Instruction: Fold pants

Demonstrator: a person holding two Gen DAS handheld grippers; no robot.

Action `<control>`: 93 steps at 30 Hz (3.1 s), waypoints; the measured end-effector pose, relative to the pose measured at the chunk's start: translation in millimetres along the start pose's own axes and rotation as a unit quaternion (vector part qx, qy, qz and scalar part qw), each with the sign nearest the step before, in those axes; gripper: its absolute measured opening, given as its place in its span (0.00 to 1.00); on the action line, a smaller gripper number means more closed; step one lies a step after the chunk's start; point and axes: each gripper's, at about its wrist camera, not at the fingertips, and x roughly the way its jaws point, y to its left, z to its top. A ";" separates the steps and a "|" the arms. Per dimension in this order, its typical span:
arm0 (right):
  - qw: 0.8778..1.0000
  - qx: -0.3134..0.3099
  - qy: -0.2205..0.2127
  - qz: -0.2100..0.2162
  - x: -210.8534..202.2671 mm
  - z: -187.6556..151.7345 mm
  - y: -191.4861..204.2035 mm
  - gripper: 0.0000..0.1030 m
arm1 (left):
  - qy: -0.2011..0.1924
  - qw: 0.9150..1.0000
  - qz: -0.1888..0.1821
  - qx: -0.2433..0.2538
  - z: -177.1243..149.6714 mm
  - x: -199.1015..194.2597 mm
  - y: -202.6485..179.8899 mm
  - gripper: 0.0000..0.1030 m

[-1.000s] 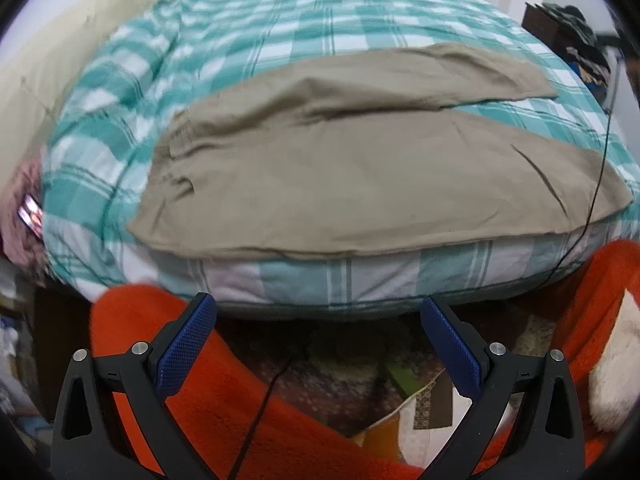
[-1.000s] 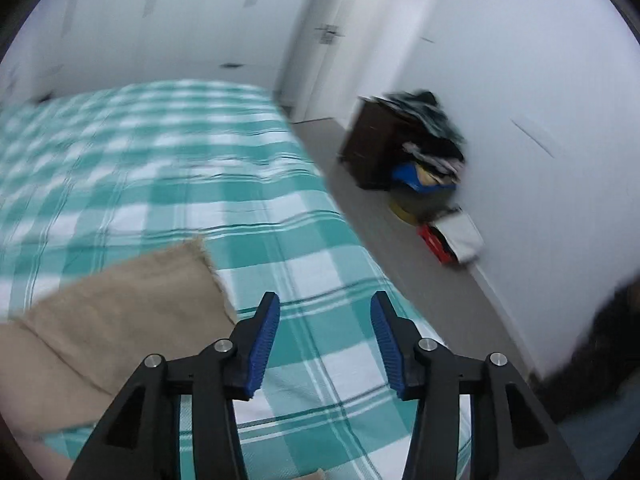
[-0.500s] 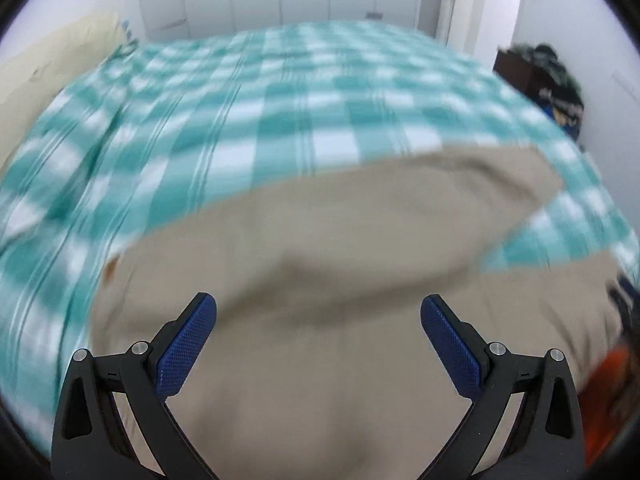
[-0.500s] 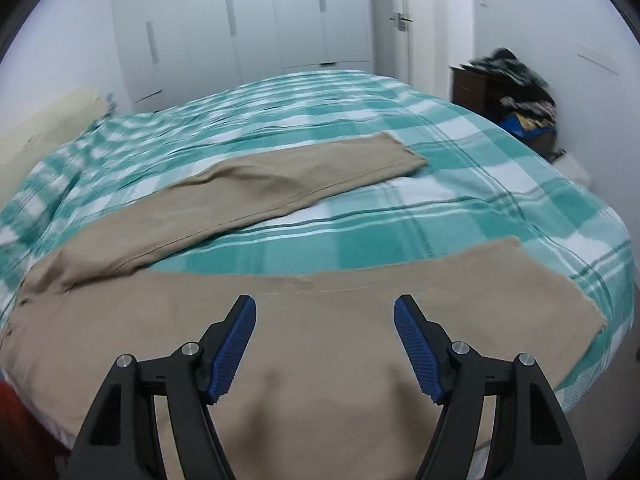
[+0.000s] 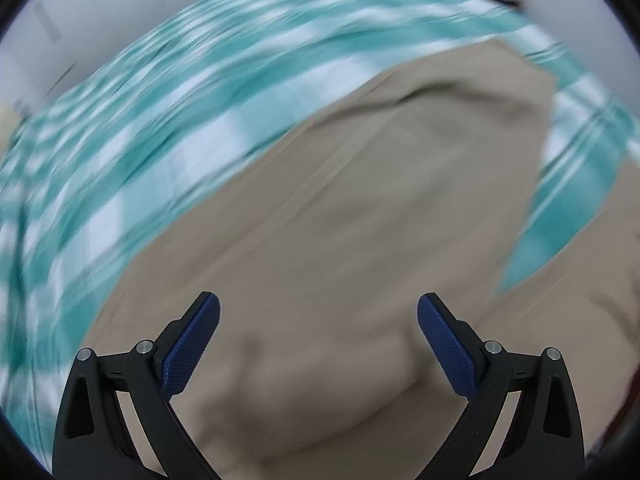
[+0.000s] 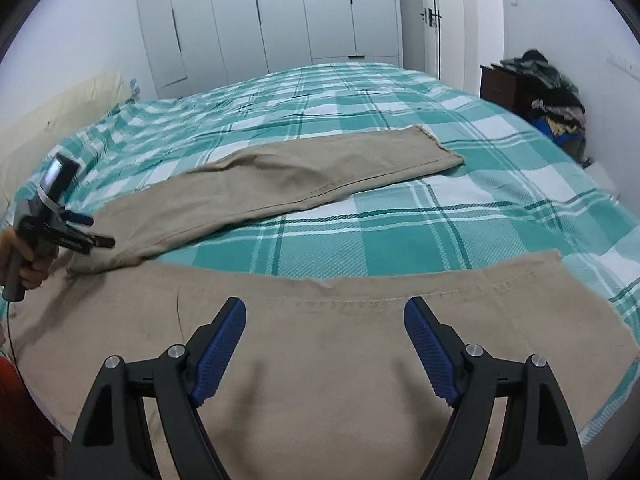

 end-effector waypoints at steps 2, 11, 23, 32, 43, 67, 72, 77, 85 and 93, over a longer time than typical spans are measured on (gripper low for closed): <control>1.000 0.021 0.003 0.020 3.0 4.4 -7.4 0.79 | -0.015 0.999 -0.036 0.029 25.8 12.4 -26.3 0.97; 0.995 0.079 0.013 0.066 1.5 6.4 -31.8 0.79 | -0.024 0.992 -0.107 0.058 171.8 120.9 -137.8 0.96; 0.984 0.161 0.026 0.068 3.2 4.1 -83.9 0.79 | -0.044 0.982 -0.117 0.139 295.9 169.9 -312.8 1.00; 0.980 0.196 0.025 0.013 -2.6 2.6 -110.4 0.79 | -0.058 0.977 -0.170 0.116 159.4 32.3 -247.3 0.95; 0.984 0.132 0.077 -0.088 23.3 -12.8 -98.9 0.79 | 0.071 0.994 -0.047 -0.072 -137.9 -37.8 -96.0 0.99; 0.965 0.091 0.084 -0.230 19.0 -15.5 -47.8 0.86 | -0.003 0.974 0.101 -0.203 -286.6 -93.7 25.0 1.00; 0.996 0.018 0.019 -0.085 -20.7 -24.8 31.7 0.93 | 0.001 0.974 0.104 -0.203 -285.2 -90.8 20.2 1.00; 0.991 -0.038 0.121 -0.032 21.3 -58.0 55.2 0.98 | 0.006 0.973 0.107 -0.205 -284.0 -89.4 20.0 1.00; 0.993 -0.030 0.114 -0.014 22.0 -60.5 48.9 1.00 | 0.006 0.972 0.120 -0.204 -283.9 -86.5 17.9 1.00; 0.993 -0.033 0.113 -0.015 23.3 -57.9 48.8 1.00 | 0.006 0.971 0.125 -0.202 -284.7 -85.6 17.6 1.00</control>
